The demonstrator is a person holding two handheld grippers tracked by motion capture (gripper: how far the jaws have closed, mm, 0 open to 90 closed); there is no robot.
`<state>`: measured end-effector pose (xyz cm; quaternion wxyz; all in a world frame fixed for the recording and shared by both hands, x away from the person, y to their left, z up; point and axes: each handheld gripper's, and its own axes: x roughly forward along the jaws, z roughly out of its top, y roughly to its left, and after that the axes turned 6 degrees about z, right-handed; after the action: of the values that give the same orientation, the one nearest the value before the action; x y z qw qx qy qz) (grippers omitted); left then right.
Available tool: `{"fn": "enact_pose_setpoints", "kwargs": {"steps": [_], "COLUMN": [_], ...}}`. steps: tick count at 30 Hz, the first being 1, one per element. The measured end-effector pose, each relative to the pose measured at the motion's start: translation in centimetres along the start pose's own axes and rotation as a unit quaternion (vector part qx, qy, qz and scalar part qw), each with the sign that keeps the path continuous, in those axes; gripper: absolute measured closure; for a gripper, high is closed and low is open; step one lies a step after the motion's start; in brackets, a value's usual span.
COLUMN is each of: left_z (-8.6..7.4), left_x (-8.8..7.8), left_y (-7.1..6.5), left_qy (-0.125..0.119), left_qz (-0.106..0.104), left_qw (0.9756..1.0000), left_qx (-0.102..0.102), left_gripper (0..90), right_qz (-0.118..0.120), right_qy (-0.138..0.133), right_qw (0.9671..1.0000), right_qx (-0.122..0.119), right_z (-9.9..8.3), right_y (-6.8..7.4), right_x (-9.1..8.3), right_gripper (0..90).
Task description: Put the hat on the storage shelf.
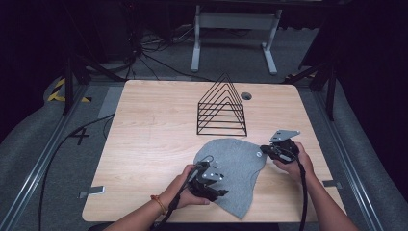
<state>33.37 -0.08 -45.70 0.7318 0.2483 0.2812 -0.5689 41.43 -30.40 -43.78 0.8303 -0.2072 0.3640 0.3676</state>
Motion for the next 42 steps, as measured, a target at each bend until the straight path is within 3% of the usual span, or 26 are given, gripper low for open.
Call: {"fn": "enact_pose_setpoints", "kwargs": {"steps": [4, 5, 11, 16, 19, 21, 23, 25, 29, 31, 33, 35, 38, 40, 42], "left_z": [-0.5, -0.7, -1.9, -3.7, -5.0, -5.6, -6.2, -6.4, -6.8, -6.9, -6.8, -6.8, -6.8, -6.9, -7.0], "left_x": [0.8, 0.8, -0.6, -2.4, -3.6, -4.1, -4.4, -4.6, -4.7, -4.7, -4.6, -4.7, -5.1, -5.4, -5.9], "left_y": [-0.5, -0.5, 0.7, 2.1, 3.4, 4.1, 5.0, 5.6, 6.9, 7.6, 7.9, 8.0, 8.4, 8.9, 9.6], "left_qy": [0.017, 0.010, 0.020, 0.030, 0.033, 0.027, 0.022, 0.022, 0.013, 0.007, 0.008, 0.007, 0.013, 0.011, 0.012], "left_qz": [0.000, -0.003, 0.017, 0.049, 0.081, 0.089, 0.104, 0.111, 0.118, 0.118, 0.130, 0.133, 0.173, 0.163, 0.178], "left_qw": [0.9999, 0.9999, 0.9995, 0.9976, 0.9944, 0.9921, 0.9896, 0.9881, 0.9876, 0.9858, 0.9839, 0.9830, 0.9756, 0.9745, 0.9681], "left_qx": [0.003, -0.004, -0.019, -0.038, -0.059, -0.085, -0.096, -0.104, -0.102, -0.120, -0.123, -0.126, -0.134, -0.154, -0.176], "left_gripper": [45.2, 45.8, 46.6, 47.1, 45.1, 44.5, 45.3, 45.3, 44.6, 44.7, 42.8, 39.1, 33.6, 32.8, 30.4], "right_qz": [0.008, 0.005, 0.021, 0.047, 0.062, 0.070, 0.076, 0.087, 0.110, 0.112, 0.107, 0.102, 0.087, 0.080, 0.072], "right_qy": [0.003, 0.009, 0.018, 0.030, 0.034, 0.034, 0.033, 0.031, 0.034, 0.040, 0.027, 0.006, -0.010, -0.015, -0.012], "right_qw": [1.0000, 0.9999, 0.9996, 0.9984, 0.9974, 0.9969, 0.9965, 0.9957, 0.9932, 0.9923, 0.9930, 0.9942, 0.9956, 0.9963, 0.9971], "right_qx": [-0.003, -0.009, -0.003, -0.014, -0.013, -0.010, -0.009, -0.008, -0.018, -0.033, -0.042, -0.035, -0.036, -0.027, -0.024], "right_z": [-0.3, -0.3, -1.0, -2.1, -2.8, -3.1, -3.3, -3.4, -3.3, -2.8, -1.9, -0.9, 0.7, 1.8, 2.5], "right_y": [0.2, 0.3, 0.9, 3.4, 5.5, 7.0, 8.2, 9.3, 10.9, 11.5, 11.3, 10.5, 8.9, 7.6, 6.6], "right_x": [0.4, 0.5, 0.4, -1.0, -1.8, -2.2, -2.4, -2.5, -2.5, -2.5, -2.6, -2.7, -2.2, -1.3, -0.3], "right_gripper": [86.4, 86.6, 88.6, 88.9, 89.2, 89.2, 89.2, 89.2, 88.3, 81.3, 81.9, 78.2, 72.5, 67.8, 62.4]}}
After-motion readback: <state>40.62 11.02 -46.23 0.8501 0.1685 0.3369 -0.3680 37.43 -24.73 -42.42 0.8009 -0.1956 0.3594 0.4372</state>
